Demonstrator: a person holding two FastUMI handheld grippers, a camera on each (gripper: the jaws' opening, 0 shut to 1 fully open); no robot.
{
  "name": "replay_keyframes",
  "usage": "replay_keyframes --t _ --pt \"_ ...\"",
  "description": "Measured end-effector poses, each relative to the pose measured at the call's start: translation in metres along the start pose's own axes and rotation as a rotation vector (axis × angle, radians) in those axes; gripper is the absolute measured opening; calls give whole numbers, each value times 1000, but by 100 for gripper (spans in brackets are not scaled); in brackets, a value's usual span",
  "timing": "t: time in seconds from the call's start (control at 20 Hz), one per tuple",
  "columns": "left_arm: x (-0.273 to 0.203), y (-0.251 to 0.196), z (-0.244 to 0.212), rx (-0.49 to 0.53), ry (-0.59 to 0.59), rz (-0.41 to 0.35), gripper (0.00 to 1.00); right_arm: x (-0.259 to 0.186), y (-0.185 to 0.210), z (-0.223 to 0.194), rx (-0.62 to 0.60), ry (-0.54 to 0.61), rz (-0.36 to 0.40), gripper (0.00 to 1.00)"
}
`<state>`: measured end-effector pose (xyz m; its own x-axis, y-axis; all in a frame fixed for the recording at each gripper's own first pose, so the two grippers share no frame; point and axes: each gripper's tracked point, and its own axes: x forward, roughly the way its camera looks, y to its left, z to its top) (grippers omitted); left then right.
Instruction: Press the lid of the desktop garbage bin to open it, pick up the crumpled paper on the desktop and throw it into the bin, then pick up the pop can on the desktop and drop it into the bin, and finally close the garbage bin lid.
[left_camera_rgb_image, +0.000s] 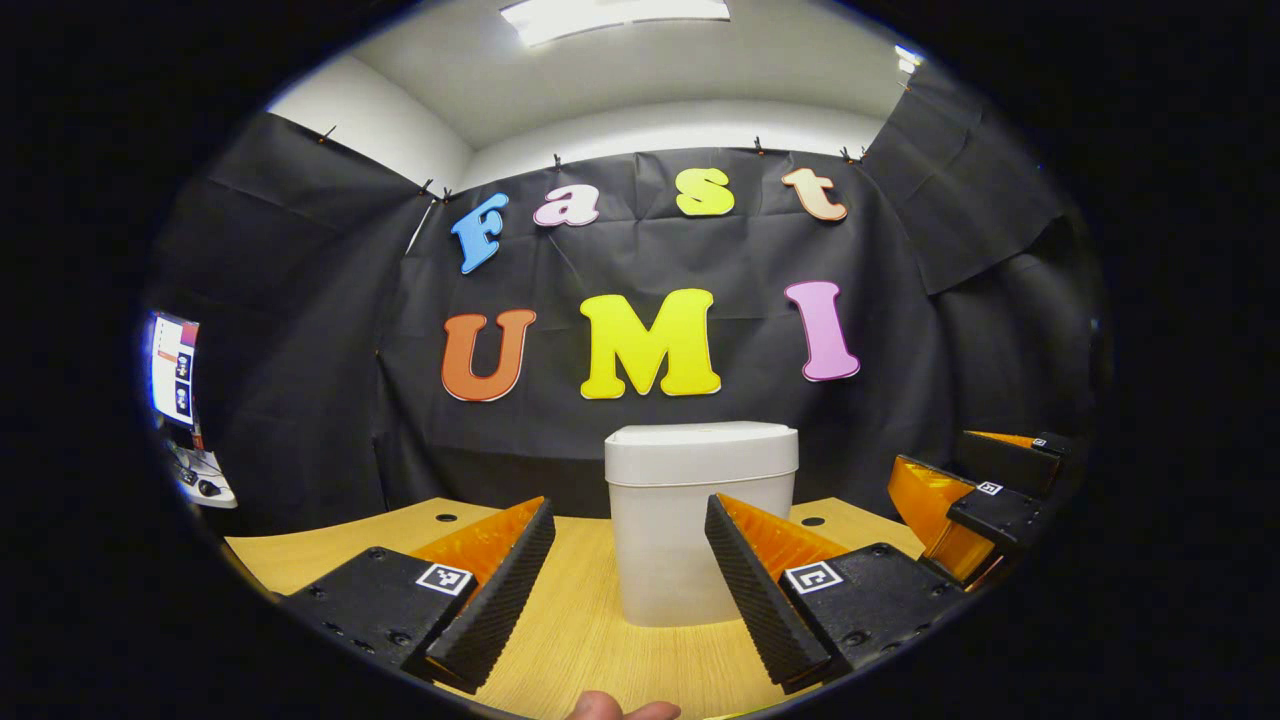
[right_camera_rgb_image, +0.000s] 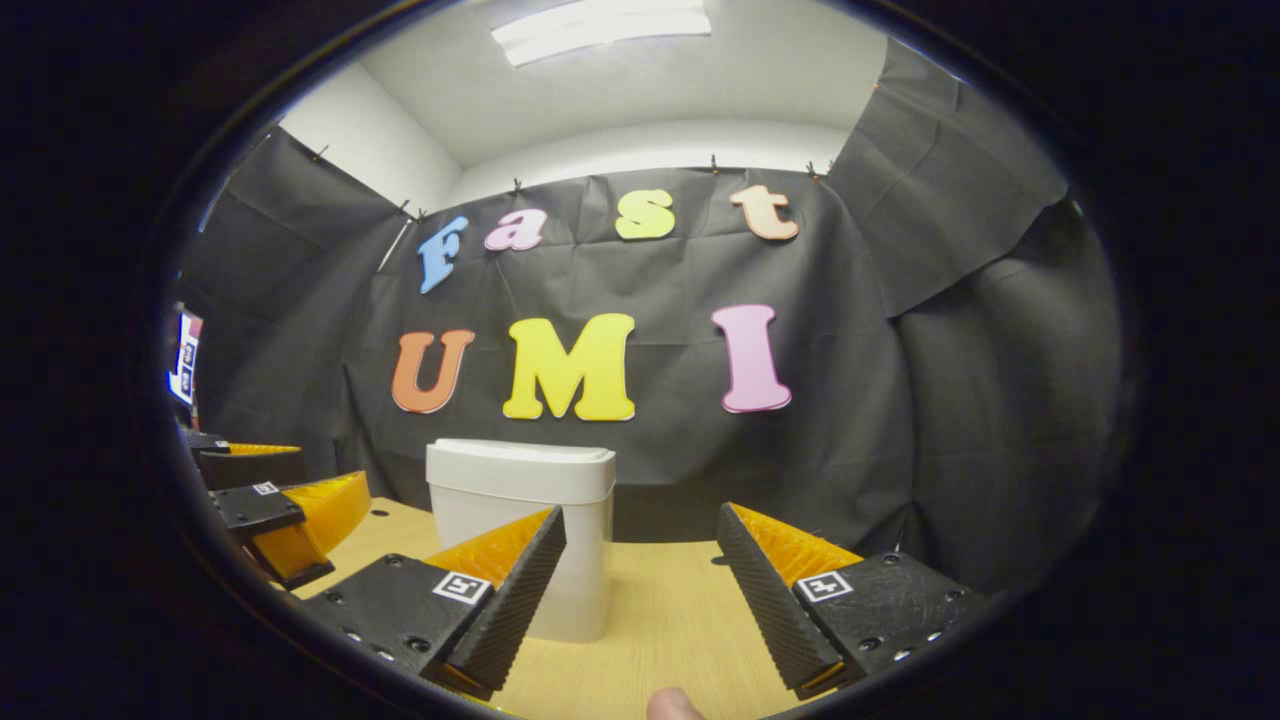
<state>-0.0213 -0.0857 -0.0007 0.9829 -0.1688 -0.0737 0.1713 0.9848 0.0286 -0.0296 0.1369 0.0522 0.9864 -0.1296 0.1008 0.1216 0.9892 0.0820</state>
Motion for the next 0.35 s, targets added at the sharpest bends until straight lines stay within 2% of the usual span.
replay_keyframes --t 0.35 --pt "1 3 6 3 -11 -1 97 -1 1 4 10 -12 1 95"
